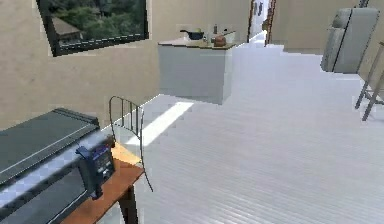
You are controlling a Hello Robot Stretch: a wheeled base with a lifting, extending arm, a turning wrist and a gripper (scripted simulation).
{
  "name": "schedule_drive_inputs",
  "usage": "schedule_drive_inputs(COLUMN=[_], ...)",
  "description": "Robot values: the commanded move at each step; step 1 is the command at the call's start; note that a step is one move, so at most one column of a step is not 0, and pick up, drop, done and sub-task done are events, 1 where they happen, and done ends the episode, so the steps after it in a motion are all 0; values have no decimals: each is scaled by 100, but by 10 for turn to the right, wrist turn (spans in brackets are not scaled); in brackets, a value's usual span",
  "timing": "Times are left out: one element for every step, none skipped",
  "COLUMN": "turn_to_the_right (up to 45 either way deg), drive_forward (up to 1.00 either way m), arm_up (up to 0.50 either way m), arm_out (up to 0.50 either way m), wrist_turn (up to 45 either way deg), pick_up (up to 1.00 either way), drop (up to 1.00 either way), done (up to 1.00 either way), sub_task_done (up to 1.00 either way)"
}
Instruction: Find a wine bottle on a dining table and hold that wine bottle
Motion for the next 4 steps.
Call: schedule_drive_inputs(turn_to_the_right=[450,450,90,0], drive_forward=[0,0,0,5], arm_up=[0,0,0,0], arm_out=[0,0,0,0], wrist_turn=[0,0,0,0], pick_up=[0,0,0,0], drop=[0,0,0,0], done=[0,0,0,0], sub_task_done=[0,0,0,0])
